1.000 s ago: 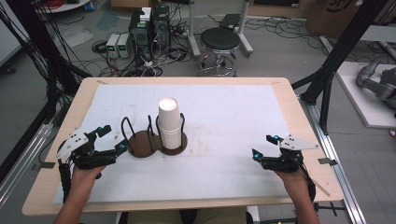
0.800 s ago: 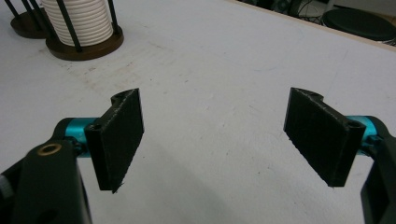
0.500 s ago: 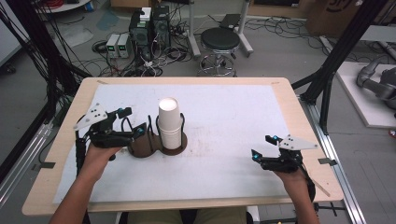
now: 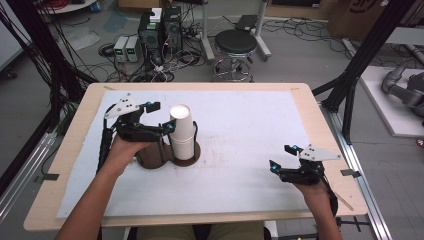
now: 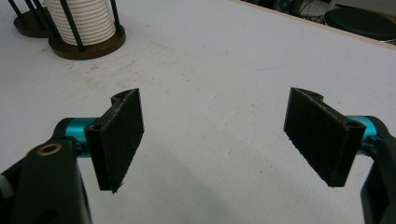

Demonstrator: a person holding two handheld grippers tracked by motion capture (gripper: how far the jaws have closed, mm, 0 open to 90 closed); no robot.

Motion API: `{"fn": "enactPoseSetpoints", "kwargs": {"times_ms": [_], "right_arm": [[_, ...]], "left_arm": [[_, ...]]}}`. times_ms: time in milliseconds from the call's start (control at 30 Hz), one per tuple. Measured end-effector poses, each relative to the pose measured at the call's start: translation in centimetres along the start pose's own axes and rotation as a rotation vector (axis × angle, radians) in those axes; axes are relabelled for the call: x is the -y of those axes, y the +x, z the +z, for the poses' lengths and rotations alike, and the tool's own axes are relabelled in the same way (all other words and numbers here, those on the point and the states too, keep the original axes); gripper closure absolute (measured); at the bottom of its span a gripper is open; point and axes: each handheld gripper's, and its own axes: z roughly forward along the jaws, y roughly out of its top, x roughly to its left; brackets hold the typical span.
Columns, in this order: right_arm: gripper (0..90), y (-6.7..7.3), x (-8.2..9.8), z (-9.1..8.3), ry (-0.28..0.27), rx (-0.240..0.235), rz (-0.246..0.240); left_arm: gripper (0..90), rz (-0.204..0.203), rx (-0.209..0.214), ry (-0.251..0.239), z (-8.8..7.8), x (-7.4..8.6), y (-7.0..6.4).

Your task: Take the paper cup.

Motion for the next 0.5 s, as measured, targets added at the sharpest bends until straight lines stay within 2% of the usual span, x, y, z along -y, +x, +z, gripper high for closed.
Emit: {"fn": "enactPoseSetpoints", "kwargs": {"times_ms": [200,333,367,500], "right_arm": [[20.4,0.0,0.0,-0.1,-0.001,0.000,0.005],[20.4,-0.1,0.1,-0.1,-0.002,-0.001,0.004],[20.4,-0.1,0.1,-0.2,-0.003,-0.001,0.004],[20.4,-0.1,0.1,-0.2,-0.002,0.000,0.011]], "left_arm": [[11.9,0.021,0.002,0.032,1.4,-0.3,-0.2],[11.9,0.021,0.004,0.062,2.4,-0.2,-0.1],[12.5,0.020,0.006,0.086,2.8,-0.1,-0.2],[17.1,0.022,0.010,0.107,3.4,0.2,-0.2]]}}
